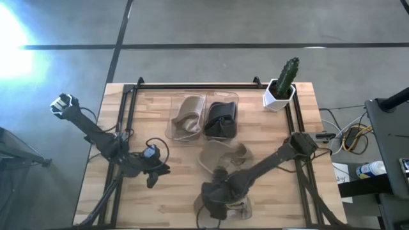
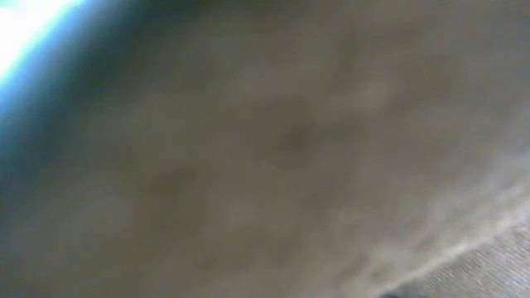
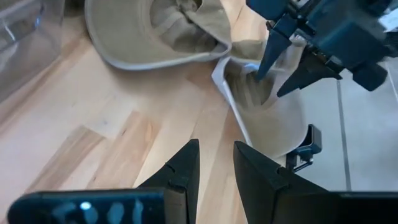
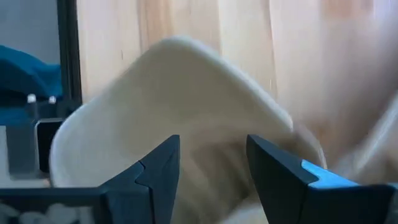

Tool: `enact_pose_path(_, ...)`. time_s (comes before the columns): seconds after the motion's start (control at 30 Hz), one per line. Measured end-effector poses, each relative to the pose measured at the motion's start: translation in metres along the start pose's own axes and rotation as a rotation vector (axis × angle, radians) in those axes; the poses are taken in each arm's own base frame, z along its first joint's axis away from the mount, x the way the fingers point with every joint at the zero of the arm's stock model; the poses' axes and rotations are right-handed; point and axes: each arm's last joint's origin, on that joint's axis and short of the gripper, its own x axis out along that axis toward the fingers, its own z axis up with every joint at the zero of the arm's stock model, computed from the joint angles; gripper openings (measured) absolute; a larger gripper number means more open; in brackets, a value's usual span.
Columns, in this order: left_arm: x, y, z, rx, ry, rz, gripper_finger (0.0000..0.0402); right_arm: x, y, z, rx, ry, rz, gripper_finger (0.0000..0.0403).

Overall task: Pick & Place hat
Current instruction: Put the bottom brown cap into the left transparent bin

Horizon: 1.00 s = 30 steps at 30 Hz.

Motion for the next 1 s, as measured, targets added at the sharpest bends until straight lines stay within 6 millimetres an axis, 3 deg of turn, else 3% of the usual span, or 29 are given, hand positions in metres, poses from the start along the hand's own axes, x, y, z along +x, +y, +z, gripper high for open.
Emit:
enact_pose_path(0.2,0.009,0.000,-0.006,-0.050,0.047,0.021,0.0092,0.010,-0.024,0.015,-0.154,-0.025,0.027,0.0180)
enact_pose_path(0.5,0.014,0.000,-0.008,-0.075,0.056,0.039,0.0092,0.024,-0.050,0.018,-0.354,0.021,0.107,0.0180)
enact_pose_path(0.77,0.014,0.000,-0.008,-0.075,0.053,0.039,0.0092,0.038,-0.054,0.014,-0.378,0.000,0.203,0.0180)
enact_pose_path(1.0,0.014,0.000,-0.008,-0.074,0.035,0.049,0.0092,0.049,-0.058,0.004,-0.280,0.027,0.241,0.0180)
